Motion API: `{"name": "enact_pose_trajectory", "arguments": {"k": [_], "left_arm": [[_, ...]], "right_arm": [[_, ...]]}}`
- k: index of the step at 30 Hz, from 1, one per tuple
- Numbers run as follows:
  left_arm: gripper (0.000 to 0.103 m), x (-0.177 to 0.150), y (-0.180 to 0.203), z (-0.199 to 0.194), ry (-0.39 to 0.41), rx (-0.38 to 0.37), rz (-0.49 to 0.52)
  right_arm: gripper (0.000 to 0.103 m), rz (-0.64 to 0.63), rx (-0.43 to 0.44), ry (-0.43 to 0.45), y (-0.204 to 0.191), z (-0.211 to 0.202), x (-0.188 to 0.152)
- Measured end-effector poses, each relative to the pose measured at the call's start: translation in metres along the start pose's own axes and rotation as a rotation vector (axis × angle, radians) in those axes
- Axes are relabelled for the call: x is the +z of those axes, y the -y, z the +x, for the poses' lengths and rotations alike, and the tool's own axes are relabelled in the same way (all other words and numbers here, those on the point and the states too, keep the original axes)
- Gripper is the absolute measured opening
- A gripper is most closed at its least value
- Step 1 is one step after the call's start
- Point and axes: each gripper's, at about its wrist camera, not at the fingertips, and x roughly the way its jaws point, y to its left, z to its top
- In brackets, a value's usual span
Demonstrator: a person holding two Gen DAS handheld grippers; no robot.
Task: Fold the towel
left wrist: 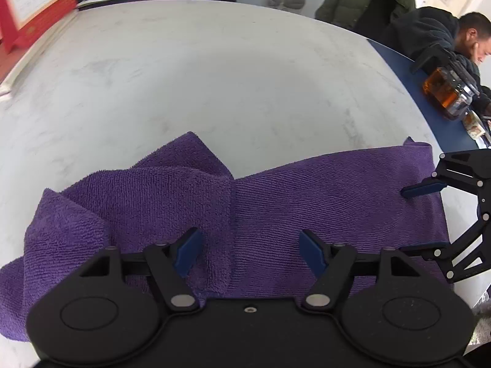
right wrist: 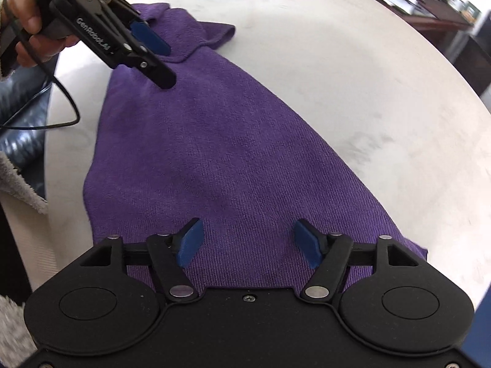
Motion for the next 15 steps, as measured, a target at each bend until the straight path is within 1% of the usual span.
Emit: {"name": "enact_pose_trajectory", "arguments": {"k": [3, 5, 8, 10, 12, 13, 15], "left_arm": [[0.070, 0.016, 0.011, 0.012, 0.007, -0.022, 0.035], [0.074, 0.022, 0.018, 0.019, 0.011, -0.029, 0.062], [0.074, 0.033, 0.025, 0.028, 0.017, -0.030, 0.092], [0.073, 0.037, 0.028, 0.030, 0.015, -0.031, 0.087], [0.072, 0.042, 0.030, 0.023, 0.034, -0.037, 0.067], [0.072, 0.039, 0.032, 0.016, 0.050, -0.043, 0.063], [0.072, 0.041, 0.038, 0.000, 0.097, -0.085, 0.053]], "right_arm": [[0.072, 0.066, -0.025, 0.019, 0.016, -0.008, -0.006], [0.074, 0.110, -0.042, 0.032, 0.027, -0.013, -0.010], [0.076, 0.176, -0.067, 0.052, 0.043, -0.021, -0.017], [0.076, 0.220, -0.083, 0.065, 0.054, -0.027, -0.021], [0.073, 0.264, -0.100, 0.078, 0.065, -0.032, -0.025], [0.071, 0.286, -0.108, 0.084, 0.070, -0.035, -0.027], [0.071, 0.330, -0.125, 0.097, 0.081, -0.040, -0.031]]}}
